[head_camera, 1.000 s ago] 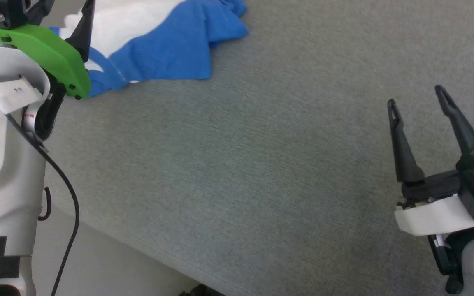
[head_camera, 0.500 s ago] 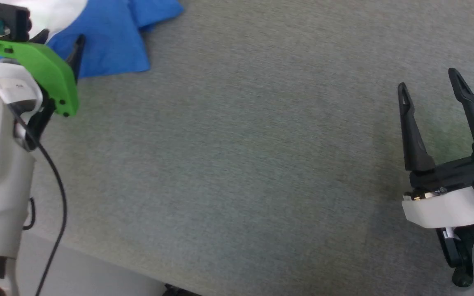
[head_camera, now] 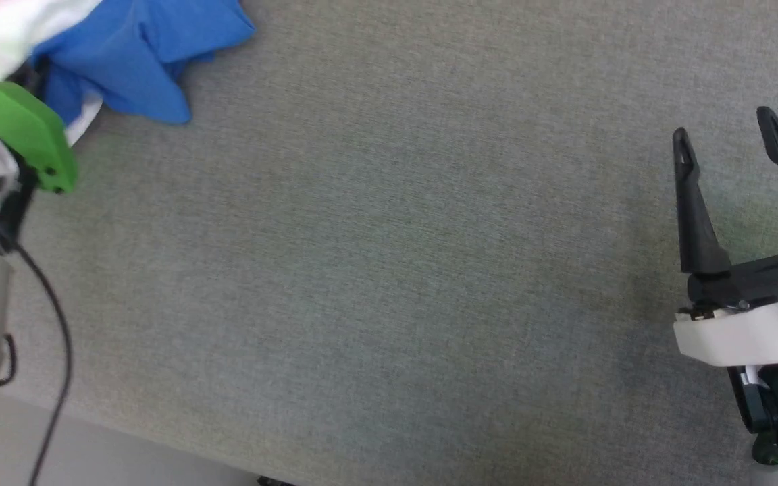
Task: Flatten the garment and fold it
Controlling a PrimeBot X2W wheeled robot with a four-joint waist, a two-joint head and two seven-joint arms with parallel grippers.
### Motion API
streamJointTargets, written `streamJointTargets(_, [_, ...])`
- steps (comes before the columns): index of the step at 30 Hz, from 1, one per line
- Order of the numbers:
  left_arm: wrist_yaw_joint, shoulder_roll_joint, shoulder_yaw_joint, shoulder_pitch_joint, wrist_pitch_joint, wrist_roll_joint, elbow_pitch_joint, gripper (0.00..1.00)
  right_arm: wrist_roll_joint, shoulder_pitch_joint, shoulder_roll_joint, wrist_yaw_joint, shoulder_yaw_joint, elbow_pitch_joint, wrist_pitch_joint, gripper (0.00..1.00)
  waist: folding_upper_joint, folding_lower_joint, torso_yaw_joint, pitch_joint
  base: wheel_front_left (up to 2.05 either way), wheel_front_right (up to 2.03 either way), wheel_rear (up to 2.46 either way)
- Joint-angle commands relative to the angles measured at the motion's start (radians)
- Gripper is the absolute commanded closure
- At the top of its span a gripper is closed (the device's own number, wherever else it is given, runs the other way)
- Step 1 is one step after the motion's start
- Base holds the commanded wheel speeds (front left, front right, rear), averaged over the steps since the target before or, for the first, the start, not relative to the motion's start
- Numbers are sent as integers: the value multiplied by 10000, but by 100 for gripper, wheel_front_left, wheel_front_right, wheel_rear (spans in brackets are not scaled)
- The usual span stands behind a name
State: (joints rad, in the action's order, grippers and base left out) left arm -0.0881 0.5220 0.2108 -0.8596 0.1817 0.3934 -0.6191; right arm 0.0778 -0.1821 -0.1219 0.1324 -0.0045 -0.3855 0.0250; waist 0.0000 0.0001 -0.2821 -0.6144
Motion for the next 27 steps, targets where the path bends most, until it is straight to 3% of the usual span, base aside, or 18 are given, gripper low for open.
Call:
streamJointTargets(1, [-22,179,-133,-248,-83,160,-125,100,-74,-74,47,-17,-32,106,-130,0,0,-1,-122,267,0,0,0])
streamJointTargets(15, [-97,1074,-778,-953,-579,699,234,100,-504,363,657,-17,65,1542,-1106,0,0,-1,93,2821,0,0,0])
streamJointTargets(27, [569,827,-585,-2317,525,674,2341,100,-1514,1213,714,-17,-463,2559,-1810,0,0,-1,694,4766,0,0,0])
